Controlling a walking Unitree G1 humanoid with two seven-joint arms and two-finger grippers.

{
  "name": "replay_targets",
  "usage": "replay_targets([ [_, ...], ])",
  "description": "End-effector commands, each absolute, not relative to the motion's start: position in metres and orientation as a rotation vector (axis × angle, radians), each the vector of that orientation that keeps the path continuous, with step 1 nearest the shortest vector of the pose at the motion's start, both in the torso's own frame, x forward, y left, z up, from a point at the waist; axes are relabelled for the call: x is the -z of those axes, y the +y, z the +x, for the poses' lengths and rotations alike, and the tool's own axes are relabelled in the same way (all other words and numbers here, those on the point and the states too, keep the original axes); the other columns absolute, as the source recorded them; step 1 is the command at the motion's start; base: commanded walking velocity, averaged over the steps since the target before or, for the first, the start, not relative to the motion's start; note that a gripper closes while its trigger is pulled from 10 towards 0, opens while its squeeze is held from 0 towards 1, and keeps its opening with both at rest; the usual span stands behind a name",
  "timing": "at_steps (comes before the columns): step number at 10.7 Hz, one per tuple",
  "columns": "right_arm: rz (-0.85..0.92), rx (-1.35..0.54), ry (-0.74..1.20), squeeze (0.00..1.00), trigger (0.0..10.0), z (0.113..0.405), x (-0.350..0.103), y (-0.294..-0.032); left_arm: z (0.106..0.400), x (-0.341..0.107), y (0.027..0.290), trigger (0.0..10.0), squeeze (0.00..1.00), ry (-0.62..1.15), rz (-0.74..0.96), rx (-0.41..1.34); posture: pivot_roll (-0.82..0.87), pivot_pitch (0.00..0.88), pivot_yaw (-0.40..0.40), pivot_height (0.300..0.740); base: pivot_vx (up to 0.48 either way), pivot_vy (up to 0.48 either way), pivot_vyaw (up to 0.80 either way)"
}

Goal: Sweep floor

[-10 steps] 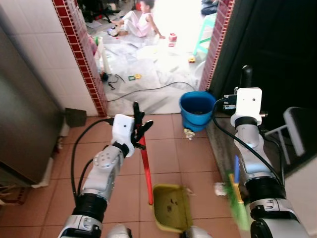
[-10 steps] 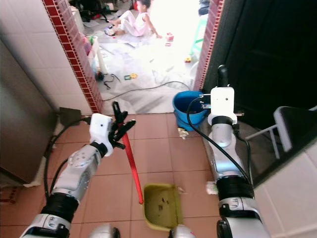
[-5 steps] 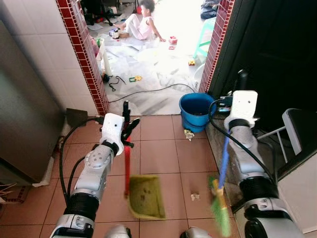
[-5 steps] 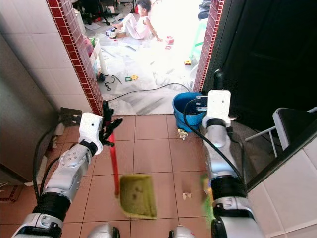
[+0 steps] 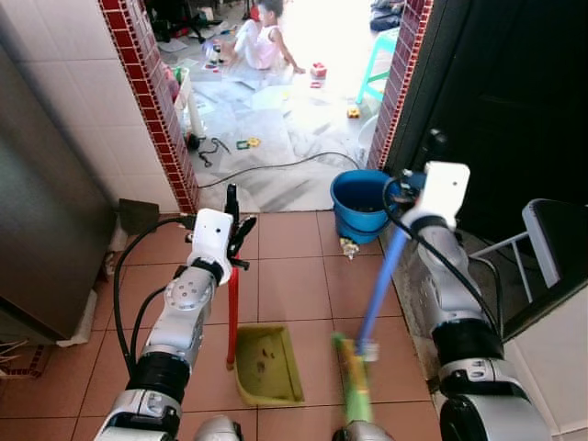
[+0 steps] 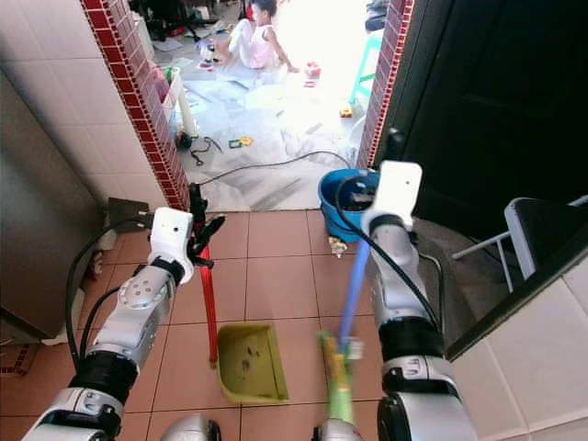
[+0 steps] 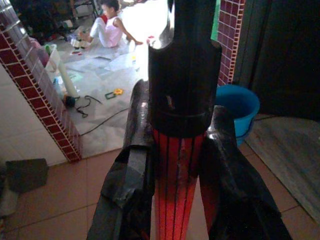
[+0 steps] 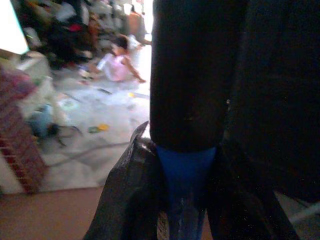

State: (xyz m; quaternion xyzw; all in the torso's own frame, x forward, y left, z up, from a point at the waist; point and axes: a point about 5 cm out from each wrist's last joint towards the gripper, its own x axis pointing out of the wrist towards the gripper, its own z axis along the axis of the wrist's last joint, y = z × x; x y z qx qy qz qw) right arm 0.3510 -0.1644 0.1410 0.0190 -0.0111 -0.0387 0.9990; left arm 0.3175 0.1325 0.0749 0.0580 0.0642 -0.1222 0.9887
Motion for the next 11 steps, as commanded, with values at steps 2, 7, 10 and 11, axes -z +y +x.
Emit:
replay_targets([
  [2,0.066,-0.013,-0.141,0.0,10.0,0.36,-0.182,-0.154,0.325,-0.087,0.13,10.0,0.0,0.074,0.133,0.243,-0.06,0.0,0.029,0.74,0.0,0.0,0.0],
  [7,-0.084,-0.05,-0.331,0.0,10.0,0.363,-0.228,-0.166,0.327,-0.08,0.131,10.0,0.0,0.121,0.159,0.24,-0.06,0.0,0.026,0.74,0.0,0.0,0.0],
  [10,-0.09,-0.016,-0.184,0.0,10.0,0.354,-0.169,-0.168,0.328,-0.073,0.137,10.0,0.0,0.175,0.215,0.191,-0.05,0.001,0.025,0.74,0.0,0.0,0.0],
  [11,-0.026,-0.005,-0.138,0.0,10.0,0.352,-0.154,-0.162,0.332,-0.075,0.144,10.0,0.0,0.17,0.217,0.114,-0.05,0.0,0.026,0.74,0.0,0.0,0.0],
])
